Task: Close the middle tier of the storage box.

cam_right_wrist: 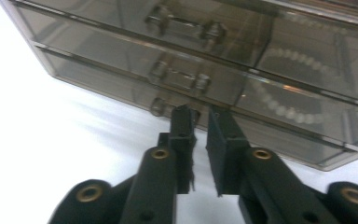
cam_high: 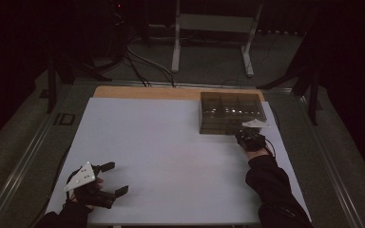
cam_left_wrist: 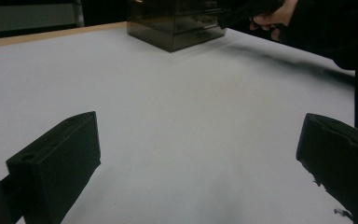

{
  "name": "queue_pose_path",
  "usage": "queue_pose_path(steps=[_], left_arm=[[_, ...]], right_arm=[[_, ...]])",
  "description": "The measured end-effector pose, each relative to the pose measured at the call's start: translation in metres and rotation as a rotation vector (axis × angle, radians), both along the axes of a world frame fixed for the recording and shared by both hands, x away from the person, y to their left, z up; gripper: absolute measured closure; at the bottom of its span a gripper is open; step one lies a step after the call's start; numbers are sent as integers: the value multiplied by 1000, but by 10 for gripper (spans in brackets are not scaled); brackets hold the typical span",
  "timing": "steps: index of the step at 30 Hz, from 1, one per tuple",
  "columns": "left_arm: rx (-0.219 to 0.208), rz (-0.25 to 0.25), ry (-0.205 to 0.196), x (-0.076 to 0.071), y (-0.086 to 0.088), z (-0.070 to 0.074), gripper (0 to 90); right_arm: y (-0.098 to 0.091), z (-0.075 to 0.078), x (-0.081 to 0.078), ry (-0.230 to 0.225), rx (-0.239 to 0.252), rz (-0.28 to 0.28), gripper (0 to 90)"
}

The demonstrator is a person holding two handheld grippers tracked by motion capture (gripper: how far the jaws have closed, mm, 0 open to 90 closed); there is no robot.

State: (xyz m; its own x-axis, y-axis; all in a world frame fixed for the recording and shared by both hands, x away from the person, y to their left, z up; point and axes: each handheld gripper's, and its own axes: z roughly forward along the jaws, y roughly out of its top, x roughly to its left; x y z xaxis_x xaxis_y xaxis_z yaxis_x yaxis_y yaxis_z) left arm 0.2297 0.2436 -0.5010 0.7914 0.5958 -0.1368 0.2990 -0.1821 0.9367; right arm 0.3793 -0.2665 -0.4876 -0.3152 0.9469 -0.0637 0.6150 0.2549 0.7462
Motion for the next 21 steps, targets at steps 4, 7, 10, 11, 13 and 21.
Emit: queue_pose_path(steps=[4, 7, 10, 11, 13, 21], left_arm=[[3, -1, 2, 0, 0, 0, 11], [3, 0, 2, 0, -1, 0, 11], [9, -2, 4, 0, -1, 0, 11], [5, -2, 2, 0, -1, 0, 11], [5, 0, 4, 1, -1, -1, 11], [8, -3, 5, 1, -1, -1, 11]], right_arm=[[2, 1, -1, 5, 15, 0, 661], [2, 2, -1, 15, 24, 7, 576], [1, 4, -3, 21, 37, 9, 440], [2, 4, -4, 21, 36, 21, 403], [4, 5, -4, 25, 24, 27, 289], [8, 1, -1, 64, 78, 44, 30]])
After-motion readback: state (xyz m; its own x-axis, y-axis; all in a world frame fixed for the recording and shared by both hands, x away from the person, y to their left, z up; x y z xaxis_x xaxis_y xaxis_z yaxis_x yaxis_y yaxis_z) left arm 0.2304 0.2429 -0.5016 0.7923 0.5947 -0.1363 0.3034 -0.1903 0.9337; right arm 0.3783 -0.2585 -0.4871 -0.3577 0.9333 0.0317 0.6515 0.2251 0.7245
